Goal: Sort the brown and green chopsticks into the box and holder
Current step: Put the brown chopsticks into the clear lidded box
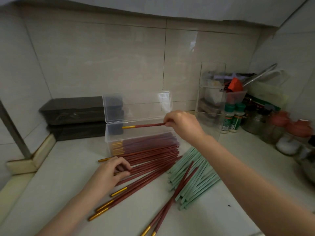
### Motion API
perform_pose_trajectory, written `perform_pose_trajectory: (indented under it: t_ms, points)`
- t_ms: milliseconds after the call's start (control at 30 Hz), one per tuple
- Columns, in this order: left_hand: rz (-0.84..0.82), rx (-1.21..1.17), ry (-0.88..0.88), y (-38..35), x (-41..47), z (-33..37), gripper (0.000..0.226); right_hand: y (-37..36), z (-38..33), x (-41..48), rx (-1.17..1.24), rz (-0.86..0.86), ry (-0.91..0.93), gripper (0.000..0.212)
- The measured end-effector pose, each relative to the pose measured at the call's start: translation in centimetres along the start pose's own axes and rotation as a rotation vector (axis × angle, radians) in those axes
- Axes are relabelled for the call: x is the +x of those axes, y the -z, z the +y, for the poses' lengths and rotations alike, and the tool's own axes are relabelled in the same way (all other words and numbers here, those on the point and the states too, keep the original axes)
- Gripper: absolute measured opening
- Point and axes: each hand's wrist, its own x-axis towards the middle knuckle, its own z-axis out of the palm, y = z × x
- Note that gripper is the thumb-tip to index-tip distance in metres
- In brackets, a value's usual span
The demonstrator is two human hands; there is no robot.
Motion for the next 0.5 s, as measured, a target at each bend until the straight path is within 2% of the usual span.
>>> perform_pose_trajectory:
  t_ms: [333,500]
  points:
    - [0.069,-0.042,-0.028,-0.1,0.0,0.0,0.031,-3.4,-0.8,2.7,-0.001,-0.214,-0.002,0.01]
    - [0.094,-0.029,-0.059,0.0,0.0,0.2,0.034,-4.1,-0.6,2.4,0.158,-0.201,-0.057,0.014]
